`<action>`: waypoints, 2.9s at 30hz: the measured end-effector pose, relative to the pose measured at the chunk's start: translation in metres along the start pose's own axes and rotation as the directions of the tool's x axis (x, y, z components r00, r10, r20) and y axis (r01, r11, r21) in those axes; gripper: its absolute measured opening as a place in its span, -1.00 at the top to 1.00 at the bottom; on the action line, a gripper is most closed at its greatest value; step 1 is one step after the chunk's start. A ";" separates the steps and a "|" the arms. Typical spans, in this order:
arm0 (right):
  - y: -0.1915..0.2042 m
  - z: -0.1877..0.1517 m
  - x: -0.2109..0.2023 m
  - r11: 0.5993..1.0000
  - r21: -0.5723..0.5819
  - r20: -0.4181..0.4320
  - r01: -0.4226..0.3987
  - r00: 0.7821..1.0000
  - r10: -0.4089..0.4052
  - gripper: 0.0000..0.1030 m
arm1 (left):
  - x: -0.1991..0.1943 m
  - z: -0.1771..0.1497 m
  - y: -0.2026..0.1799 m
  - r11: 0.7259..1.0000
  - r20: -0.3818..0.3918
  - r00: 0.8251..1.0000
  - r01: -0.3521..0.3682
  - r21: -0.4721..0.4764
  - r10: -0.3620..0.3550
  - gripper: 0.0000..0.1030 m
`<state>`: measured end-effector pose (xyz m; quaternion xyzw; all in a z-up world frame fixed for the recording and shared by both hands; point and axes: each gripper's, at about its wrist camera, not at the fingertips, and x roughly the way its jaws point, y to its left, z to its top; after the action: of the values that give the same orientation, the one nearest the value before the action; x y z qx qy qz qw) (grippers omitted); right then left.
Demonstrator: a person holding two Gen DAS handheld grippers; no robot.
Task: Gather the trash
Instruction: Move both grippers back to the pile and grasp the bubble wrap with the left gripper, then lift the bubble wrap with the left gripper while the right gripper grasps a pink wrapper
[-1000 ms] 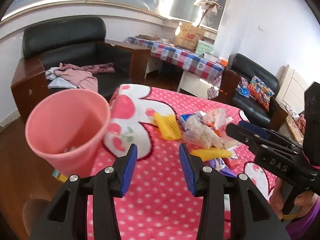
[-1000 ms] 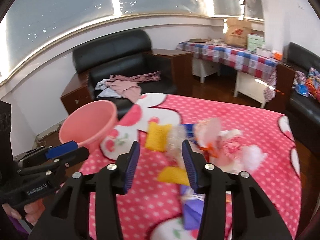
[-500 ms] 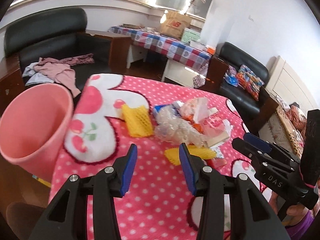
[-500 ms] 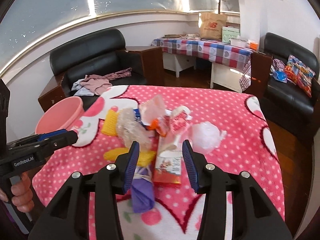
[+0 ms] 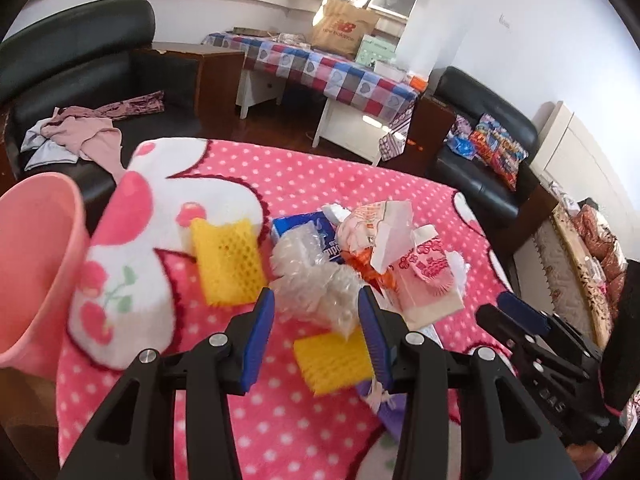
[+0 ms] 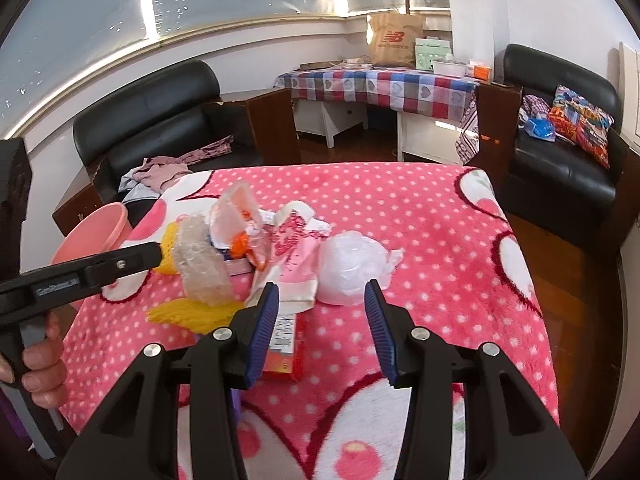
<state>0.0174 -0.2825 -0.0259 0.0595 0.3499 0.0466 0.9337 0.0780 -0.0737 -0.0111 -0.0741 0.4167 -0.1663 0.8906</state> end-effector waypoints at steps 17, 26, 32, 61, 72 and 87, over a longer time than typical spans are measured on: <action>-0.026 0.002 0.016 0.998 0.060 -0.027 -0.005 1.000 0.007 0.12 | 0.041 0.006 -0.005 0.999 -0.044 0.999 0.001 -0.052 -0.003 0.00; -0.023 0.007 0.014 0.998 0.053 -0.015 -0.016 1.000 0.017 0.12 | 0.031 0.004 -0.004 0.999 -0.009 1.000 0.027 -0.040 -0.027 0.42; -0.005 0.019 0.009 0.998 0.028 0.009 -0.064 0.998 0.064 0.12 | 0.010 0.006 0.000 0.999 0.048 0.999 0.014 -0.031 -0.013 0.45; 0.071 0.044 0.071 0.992 -0.018 -0.077 -0.126 0.989 0.124 0.13 | -0.062 -0.017 0.047 0.994 0.156 0.983 -0.085 -0.066 0.094 0.46; 0.072 0.041 0.050 0.993 -0.024 -0.035 -0.118 0.992 0.117 0.46 | -0.082 -0.022 0.051 0.992 0.190 0.975 -0.096 -0.085 0.110 0.46; 0.126 0.054 -0.018 0.969 -0.129 0.115 -0.212 0.967 0.227 0.46 | -0.144 -0.038 0.064 0.976 0.323 0.923 -0.177 -0.128 0.210 0.46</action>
<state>0.0336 -0.1648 0.0445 0.0464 0.2769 0.1659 0.9453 -0.0219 0.0376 0.0506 -0.1023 0.2720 -0.0423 0.9559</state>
